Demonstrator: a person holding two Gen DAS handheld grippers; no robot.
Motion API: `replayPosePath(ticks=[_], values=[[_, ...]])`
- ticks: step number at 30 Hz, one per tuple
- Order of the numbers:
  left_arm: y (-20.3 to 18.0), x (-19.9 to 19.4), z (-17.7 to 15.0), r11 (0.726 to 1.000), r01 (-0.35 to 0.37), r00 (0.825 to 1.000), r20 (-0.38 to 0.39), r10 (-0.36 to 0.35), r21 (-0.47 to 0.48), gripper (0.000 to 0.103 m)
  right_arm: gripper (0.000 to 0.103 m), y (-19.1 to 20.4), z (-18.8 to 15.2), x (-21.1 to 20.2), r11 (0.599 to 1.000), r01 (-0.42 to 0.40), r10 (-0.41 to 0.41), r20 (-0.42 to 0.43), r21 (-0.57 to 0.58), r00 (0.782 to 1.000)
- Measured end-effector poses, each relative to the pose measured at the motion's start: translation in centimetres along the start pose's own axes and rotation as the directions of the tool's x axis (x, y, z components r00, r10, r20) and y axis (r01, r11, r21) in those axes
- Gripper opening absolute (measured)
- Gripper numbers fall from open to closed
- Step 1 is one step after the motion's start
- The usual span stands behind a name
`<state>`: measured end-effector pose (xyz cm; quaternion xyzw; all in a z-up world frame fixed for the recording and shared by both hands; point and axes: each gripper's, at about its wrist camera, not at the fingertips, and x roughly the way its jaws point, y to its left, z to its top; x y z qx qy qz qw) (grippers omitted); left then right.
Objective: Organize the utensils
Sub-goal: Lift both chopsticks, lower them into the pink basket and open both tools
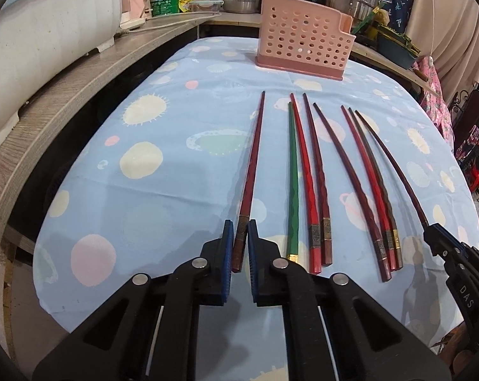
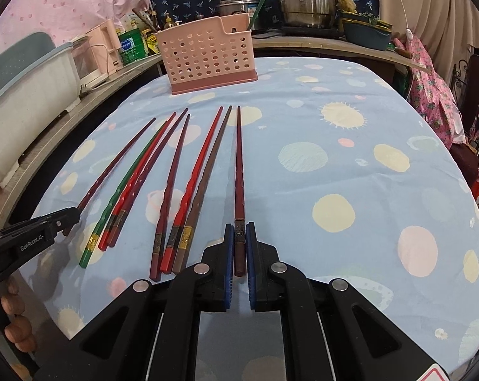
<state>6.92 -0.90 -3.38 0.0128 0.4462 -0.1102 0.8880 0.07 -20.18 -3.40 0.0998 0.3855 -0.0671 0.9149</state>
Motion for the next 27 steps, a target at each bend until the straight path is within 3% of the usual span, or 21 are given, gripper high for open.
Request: replayPosePath(ticks=[13, 21, 27], values=[[0.0, -5.6, 4.6, 1.000, 0.022, 0.994, 0.109, -0.021, -0.011, 0.007, 0.007, -0.9, 6.8, -6.0, 0.998, -0.053, 0.048, 0.178, 0.024, 0.983], [-0.1, -8.9, 10.3, 0.997, 0.074, 0.976, 0.205, -0.069, -0.014, 0.007, 0.007, -1.8, 12.7, -8.0, 0.994, -0.097, 0.081, 0.278, 0.046, 0.957], [-0.3, -10.0, 14.9, 0.993, 0.113, 0.961, 0.256, -0.104, -0.020, 0.007, 0.007, -2.6, 16.7, -7.9, 0.989, -0.131, 0.105, 0.306, 0.066, 0.946]])
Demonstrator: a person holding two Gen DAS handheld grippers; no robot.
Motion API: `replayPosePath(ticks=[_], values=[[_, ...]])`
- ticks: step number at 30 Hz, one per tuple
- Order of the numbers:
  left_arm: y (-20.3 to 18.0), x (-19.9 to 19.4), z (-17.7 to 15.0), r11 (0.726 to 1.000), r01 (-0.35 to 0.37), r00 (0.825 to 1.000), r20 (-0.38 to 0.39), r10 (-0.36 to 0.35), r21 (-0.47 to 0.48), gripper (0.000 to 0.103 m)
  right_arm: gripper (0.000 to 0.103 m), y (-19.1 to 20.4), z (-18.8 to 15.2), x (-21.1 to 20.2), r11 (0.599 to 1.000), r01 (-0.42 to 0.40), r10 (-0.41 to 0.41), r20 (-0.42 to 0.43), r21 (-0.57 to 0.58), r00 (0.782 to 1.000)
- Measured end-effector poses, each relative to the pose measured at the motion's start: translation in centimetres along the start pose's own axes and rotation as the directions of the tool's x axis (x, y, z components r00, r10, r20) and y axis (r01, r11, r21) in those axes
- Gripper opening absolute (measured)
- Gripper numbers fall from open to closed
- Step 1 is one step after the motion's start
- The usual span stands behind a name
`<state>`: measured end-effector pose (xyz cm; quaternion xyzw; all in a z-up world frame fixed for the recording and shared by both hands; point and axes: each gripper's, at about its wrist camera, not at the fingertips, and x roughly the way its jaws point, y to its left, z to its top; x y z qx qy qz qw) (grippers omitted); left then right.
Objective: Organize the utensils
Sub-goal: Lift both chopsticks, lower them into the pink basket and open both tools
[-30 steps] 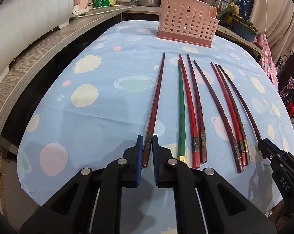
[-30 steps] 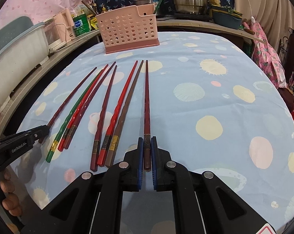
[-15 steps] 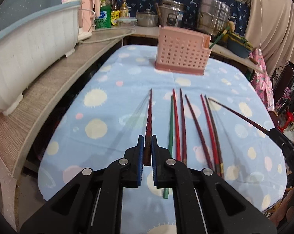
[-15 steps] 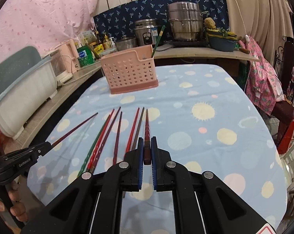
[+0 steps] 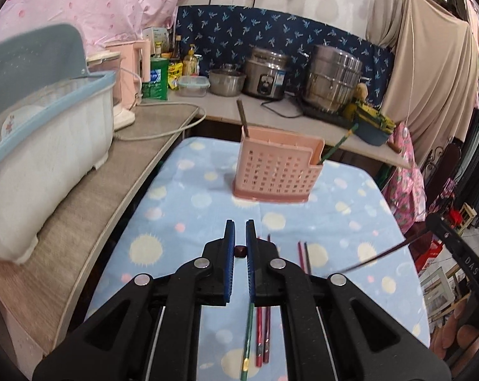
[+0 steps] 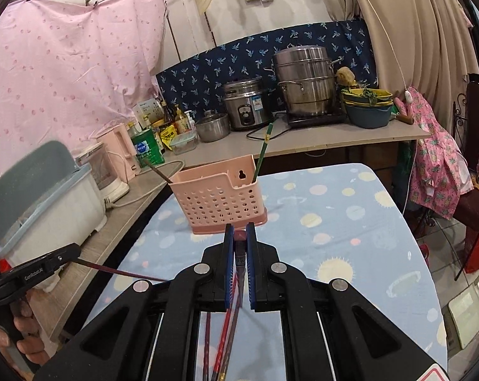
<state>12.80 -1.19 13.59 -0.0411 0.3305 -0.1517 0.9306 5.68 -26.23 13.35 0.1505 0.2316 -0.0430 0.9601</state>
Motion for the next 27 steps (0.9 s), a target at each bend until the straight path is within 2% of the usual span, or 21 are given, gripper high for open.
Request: replayPosePath(ticks=[4, 9, 14, 20, 24, 27], values=[[-0.2, 0.3, 3.0, 1.000, 0.027, 0.999, 0.020, -0.027, -0.014, 0.007, 0.007, -0.2, 2.6, 0.7, 0.999, -0.029, 0.028, 0.026, 0.027, 0.999], [-1.0, 0.2, 7.7, 0.999, 0.043, 0.995, 0.088, -0.041, -0.021, 0.007, 0.007, 0.1, 6.9, 1.3, 0.998, -0.051, 0.047, 0.097, 0.041, 0.994], [-2.7, 0.0, 13.0, 0.999, 0.050, 0.980, 0.192, -0.046, -0.013, 0.007, 0.007, 0.5, 11.7, 2.8, 0.995, -0.083, 0.071, 0.173, 0.063, 0.982], [-3.9, 0.9, 18.7, 0.998, 0.055, 0.950, 0.309, -0.044, -0.025, 0.007, 0.007, 1.6, 17.2, 5.9, 0.993, -0.099, 0.082, 0.234, 0.063, 0.969], [-4.2, 3.0, 21.7, 0.999, 0.033, 0.938, 0.346, -0.018, -0.039, 0.007, 0.007, 1.9, 19.5, 8.4, 0.992, -0.106, 0.085, 0.245, 0.073, 0.966], [-4.2, 4.6, 23.1, 0.998, 0.028, 0.936, 0.352, -0.009, -0.048, 0.007, 0.007, 1.9, 20.6, 10.7, 0.990, -0.112, 0.090, 0.235, 0.081, 0.968]])
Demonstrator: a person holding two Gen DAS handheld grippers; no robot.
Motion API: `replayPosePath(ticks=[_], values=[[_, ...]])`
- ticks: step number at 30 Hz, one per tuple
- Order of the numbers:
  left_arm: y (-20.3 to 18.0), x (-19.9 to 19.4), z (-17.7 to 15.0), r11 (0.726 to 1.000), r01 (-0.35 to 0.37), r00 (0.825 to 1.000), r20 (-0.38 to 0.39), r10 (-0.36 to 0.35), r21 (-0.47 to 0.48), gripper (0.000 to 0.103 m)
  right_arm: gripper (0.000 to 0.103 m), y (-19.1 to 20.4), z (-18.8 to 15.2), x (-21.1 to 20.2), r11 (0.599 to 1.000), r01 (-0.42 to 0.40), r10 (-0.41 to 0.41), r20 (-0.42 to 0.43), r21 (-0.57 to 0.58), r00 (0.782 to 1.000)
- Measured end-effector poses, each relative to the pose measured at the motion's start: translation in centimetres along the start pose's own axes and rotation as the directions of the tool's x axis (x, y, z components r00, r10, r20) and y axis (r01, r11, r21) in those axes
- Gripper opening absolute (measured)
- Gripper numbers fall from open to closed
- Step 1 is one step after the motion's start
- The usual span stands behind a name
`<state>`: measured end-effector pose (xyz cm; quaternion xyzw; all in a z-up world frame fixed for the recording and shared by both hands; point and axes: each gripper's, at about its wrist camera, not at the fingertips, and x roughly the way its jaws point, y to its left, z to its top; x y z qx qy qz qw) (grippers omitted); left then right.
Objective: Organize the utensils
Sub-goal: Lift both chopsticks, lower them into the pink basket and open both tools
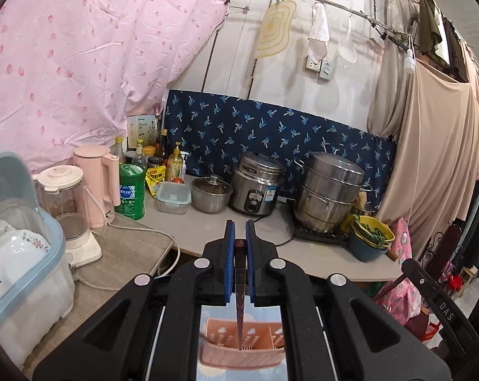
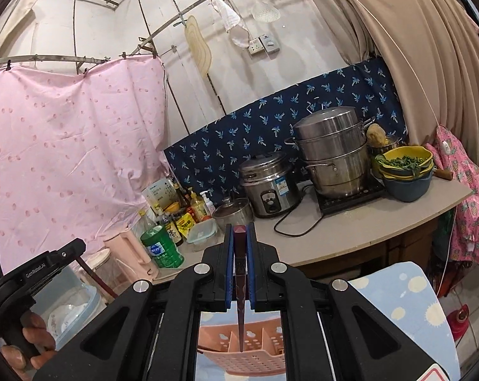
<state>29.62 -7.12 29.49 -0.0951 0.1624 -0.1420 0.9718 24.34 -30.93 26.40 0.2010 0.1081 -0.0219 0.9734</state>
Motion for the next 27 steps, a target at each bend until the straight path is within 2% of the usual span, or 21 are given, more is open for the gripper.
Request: replayPosePath(ticks=[5, 12, 17, 20, 22, 23, 25, 26, 27], values=[[0.2, 3.0, -1.2, 1.000, -0.022, 0.999, -0.025, 0.022, 0.018, 0.007, 0.007, -0.8, -1.6, 3.5, 1.000, 0.009, -0.009, -0.050, 0.000, 0.999], [2.0, 7.1, -5.6, 0.998, -0.054, 0.991, -0.122, 0.056, 0.022, 0.007, 0.007, -2.4, -6.1, 7.2, 1.000, 0.021, -0.020, -0.158, 0.005, 0.987], [2.9, 8.8, -8.0, 0.998, -0.060, 0.982, -0.180, 0.063, 0.024, 0.007, 0.007, -2.5, -7.9, 8.4, 1.000, 0.016, -0.019, -0.203, -0.017, 0.979], [3.1, 8.8, -8.7, 0.997, -0.071, 0.979, -0.187, 0.076, 0.033, 0.008, 0.011, -2.1, -8.1, 8.2, 0.999, 0.021, -0.027, -0.200, -0.031, 0.979], [3.2, 8.5, -9.0, 0.997, -0.075, 0.979, -0.190, 0.080, 0.034, 0.011, 0.014, -1.9, -8.0, 7.8, 0.999, 0.020, -0.027, -0.194, -0.035, 0.981], [3.3, 8.3, -9.2, 0.996, -0.082, 0.978, -0.191, 0.087, 0.036, 0.016, 0.015, -1.8, -7.9, 7.5, 0.999, 0.021, -0.027, -0.189, -0.035, 0.982], [3.3, 7.6, -9.4, 0.995, -0.094, 0.977, -0.189, 0.100, 0.041, 0.026, 0.024, -1.6, -7.8, 6.6, 0.999, 0.016, -0.021, -0.178, -0.029, 0.984], [3.4, 7.2, -9.5, 0.994, -0.099, 0.977, -0.185, 0.105, 0.045, 0.034, 0.026, -1.5, -7.7, 6.0, 1.000, 0.013, -0.018, -0.172, -0.028, 0.985], [3.3, 6.6, -9.7, 0.993, -0.104, 0.978, -0.179, 0.112, 0.051, 0.038, 0.027, -1.4, -7.8, 5.5, 1.000, 0.010, -0.015, -0.170, -0.030, 0.985]])
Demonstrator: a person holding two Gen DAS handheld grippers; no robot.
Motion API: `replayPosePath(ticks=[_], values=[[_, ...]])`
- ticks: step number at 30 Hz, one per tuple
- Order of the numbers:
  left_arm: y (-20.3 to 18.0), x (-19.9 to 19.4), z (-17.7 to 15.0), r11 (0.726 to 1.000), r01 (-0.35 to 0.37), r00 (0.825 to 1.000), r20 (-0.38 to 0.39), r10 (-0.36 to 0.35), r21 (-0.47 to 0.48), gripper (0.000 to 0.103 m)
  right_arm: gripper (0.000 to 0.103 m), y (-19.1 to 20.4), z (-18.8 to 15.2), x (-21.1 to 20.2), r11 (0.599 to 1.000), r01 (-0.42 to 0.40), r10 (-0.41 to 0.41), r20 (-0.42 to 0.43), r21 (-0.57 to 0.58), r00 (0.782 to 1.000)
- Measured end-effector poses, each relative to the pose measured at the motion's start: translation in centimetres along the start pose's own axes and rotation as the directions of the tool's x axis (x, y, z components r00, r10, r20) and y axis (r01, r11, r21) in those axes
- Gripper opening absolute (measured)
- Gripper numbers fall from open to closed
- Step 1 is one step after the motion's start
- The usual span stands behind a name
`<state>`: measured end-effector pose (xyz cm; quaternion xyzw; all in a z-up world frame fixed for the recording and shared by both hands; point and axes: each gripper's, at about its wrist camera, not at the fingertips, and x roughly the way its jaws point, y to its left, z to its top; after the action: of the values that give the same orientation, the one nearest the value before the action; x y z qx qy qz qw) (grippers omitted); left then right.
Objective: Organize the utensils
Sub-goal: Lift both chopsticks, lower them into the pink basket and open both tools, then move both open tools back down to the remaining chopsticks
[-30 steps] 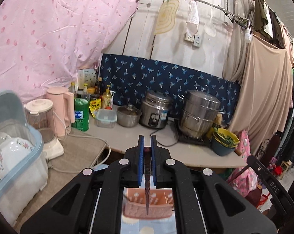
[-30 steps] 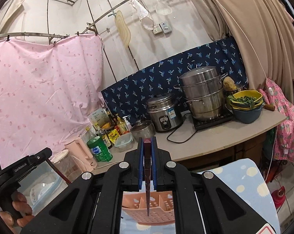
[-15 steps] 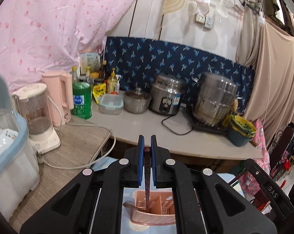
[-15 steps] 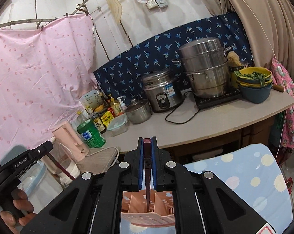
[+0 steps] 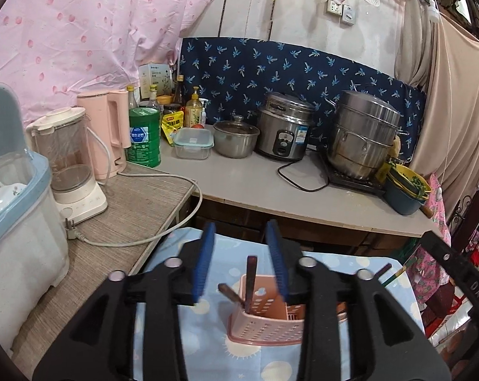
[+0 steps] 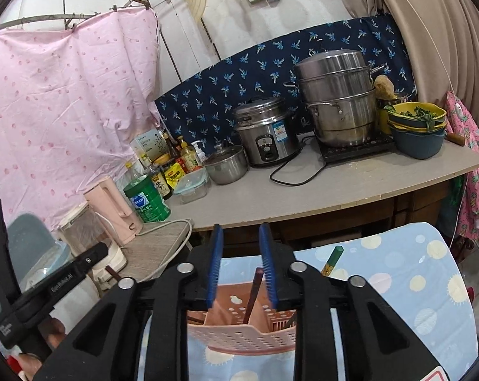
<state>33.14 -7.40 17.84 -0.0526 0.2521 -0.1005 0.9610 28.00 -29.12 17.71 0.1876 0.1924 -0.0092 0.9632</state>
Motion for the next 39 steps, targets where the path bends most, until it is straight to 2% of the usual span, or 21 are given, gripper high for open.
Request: replayPosePath(ticks=[4, 8, 16, 24, 32, 39], values=[[-0.1, -1.8, -0.8, 1.000, -0.020, 1.000, -0.003, 0.020, 0.025, 0.040, 0.028, 0.5, -0.8, -2.2, 1.000, -0.022, 0.022, -0.011, 0.009, 1.000], [-0.3, -4.1, -2.2, 0.998, -0.034, 0.999, -0.007, 0.035, 0.051, 0.051, 0.030, 1.1, -2.3, -4.8, 0.999, -0.039, 0.040, -0.028, 0.014, 0.999], [-0.3, -8.5, -7.5, 0.993, -0.043, 0.996, -0.071, 0.051, 0.111, 0.056, 0.032, 1.4, -8.6, -11.0, 0.998, -0.051, 0.054, -0.091, 0.036, 0.994], [-0.4, -12.0, -14.8, 0.984, -0.061, 0.989, -0.125, 0.082, 0.167, 0.056, 0.032, 0.5, -16.3, -15.6, 1.000, 0.013, -0.010, -0.164, 0.017, 0.986], [-0.4, -14.5, -20.7, 0.976, -0.063, 0.982, -0.160, 0.098, 0.208, 0.056, 0.032, -1.0, -22.0, -17.3, 0.997, 0.071, -0.071, -0.248, -0.006, 0.966], [0.5, -14.8, -24.4, 0.981, -0.053, 0.969, -0.229, 0.096, 0.189, 0.056, 0.032, -1.1, -26.2, -17.7, 0.992, 0.108, -0.121, -0.294, -0.061, 0.948]])
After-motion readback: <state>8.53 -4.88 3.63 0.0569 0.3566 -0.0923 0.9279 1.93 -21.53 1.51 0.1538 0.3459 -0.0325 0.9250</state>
